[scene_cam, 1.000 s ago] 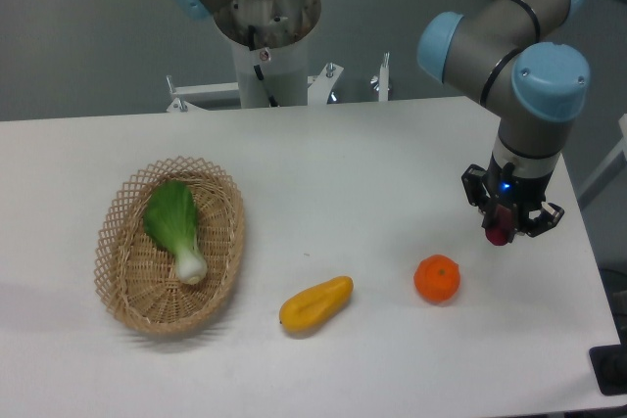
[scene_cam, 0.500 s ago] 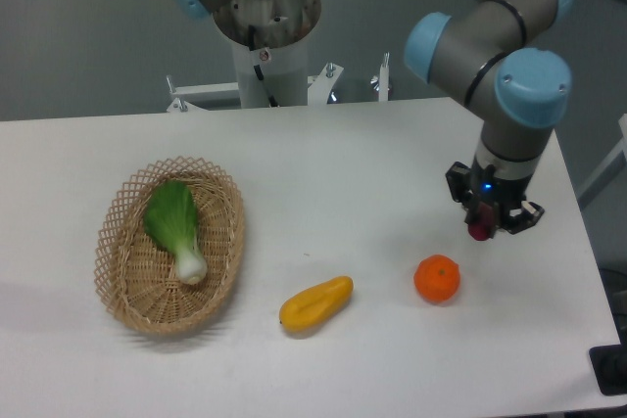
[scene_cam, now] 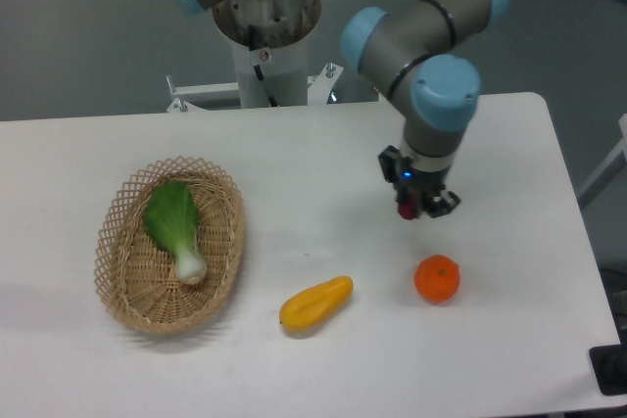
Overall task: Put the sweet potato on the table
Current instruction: 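Carry the held purple sweet potato with the gripper toward the table center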
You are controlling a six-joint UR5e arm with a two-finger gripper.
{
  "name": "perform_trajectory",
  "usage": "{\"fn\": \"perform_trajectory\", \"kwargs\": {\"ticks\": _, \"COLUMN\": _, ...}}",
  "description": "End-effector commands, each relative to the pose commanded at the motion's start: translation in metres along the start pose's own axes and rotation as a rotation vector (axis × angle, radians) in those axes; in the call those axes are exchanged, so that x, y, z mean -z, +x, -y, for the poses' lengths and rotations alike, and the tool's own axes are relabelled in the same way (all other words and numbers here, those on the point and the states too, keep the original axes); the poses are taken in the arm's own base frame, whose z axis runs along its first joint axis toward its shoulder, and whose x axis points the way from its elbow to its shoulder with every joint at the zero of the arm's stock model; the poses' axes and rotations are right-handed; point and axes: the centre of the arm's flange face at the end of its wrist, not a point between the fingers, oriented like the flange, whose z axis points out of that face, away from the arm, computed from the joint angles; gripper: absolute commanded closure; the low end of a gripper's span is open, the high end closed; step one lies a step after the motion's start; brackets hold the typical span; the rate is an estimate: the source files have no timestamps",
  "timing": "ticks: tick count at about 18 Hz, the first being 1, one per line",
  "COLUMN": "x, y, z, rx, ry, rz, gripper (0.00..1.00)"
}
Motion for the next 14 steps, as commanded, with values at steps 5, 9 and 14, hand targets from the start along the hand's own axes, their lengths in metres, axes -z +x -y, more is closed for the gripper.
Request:
{"fn": "perform_trajectory", "kwargs": {"ticks": 5, "x": -0.026, "y": 0.031, "z": 0.016, "rx": -0.068, "ry": -0.008, "rz": -0.060, "gripper": 0.74}}
{"fn": "perform_trajectory", "kwargs": {"ticks": 9, "x": -0.038, "y": 0.050, "z": 0.039, "rx": -0.110, "ry": -0.011, "rz": -0.089, "gripper": 0.73}}
{"fn": "perform_trajectory", "kwargs": {"ticks": 14, "x": -0.053, "y": 0.072, "z": 0.061, "rx": -0.147, "ry": -0.019, "rz": -0.122, "gripper": 0.63}}
